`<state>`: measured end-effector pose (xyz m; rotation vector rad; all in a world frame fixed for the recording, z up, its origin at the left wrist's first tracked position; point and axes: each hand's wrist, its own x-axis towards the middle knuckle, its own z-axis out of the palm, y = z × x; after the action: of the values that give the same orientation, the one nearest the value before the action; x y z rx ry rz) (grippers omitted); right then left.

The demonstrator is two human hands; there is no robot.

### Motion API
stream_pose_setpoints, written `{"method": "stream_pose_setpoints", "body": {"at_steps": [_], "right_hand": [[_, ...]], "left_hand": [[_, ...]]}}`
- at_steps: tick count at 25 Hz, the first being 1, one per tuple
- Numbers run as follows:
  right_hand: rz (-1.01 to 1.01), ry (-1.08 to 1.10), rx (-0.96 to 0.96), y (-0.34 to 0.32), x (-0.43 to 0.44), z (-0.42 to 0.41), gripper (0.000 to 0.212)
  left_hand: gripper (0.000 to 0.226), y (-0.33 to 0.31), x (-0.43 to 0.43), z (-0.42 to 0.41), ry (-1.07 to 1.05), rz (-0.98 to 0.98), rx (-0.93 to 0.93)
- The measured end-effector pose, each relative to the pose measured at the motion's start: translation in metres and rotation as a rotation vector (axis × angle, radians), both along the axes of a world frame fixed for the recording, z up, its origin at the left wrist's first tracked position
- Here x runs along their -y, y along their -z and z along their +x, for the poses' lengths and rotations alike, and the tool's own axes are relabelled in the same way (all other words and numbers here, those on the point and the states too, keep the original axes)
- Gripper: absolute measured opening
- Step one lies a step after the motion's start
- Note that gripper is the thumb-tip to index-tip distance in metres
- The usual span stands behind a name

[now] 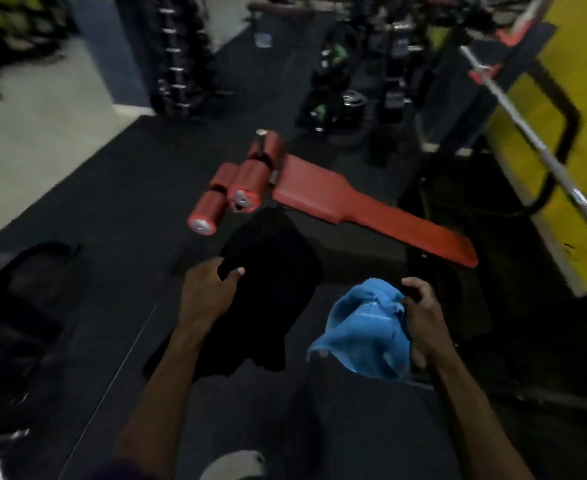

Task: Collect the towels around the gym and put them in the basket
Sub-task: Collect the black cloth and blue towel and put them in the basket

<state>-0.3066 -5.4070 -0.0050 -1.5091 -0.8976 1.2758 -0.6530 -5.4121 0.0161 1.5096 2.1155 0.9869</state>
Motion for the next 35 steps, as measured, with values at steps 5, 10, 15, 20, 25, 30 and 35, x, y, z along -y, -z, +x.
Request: {"method": "stream_pose_setpoints", "body": {"at_steps": [5,10,15,20,25,30,35], "right_hand": [[-0.099,-0.240,-0.140,-0.008,-0.079,-0.081,0.019],[0.085,-0.459,0.253,-0.008,-0.156,-0.198,0.026],[0.465,-0.926,1.078,-0.021,-0.220,-0.328,0.037],[0.519,-0.859,1.042,-0.032,-0.270,-0.438,0.029],[0.604,-0.754,0.890,-0.019,-0.340,-0.518,0.032],[0.520,-0.666,0.680,-0.004,-0.440,-0.608,0.024],[0.169,-0.583,0.269,-0.001,-0.534,-0.671,0.017]], "left_hand": [[0.029,0.008,-0.002,-0.068,-0.238,-0.026,0.013],[0.028,0.012,-0.028,-0.171,-0.395,-0.029,0.049],[0.032,0.000,-0.064,-0.267,-0.418,-0.010,-0.005],[0.042,-0.012,-0.116,-0.356,-0.418,-0.044,-0.077],[0.036,-0.005,-0.176,-0.426,-0.445,-0.041,-0.067],[0.033,-0.005,-0.269,-0.504,-0.469,-0.102,-0.054],[0.033,-0.020,-0.369,-0.573,-0.486,-0.084,-0.064]]}}
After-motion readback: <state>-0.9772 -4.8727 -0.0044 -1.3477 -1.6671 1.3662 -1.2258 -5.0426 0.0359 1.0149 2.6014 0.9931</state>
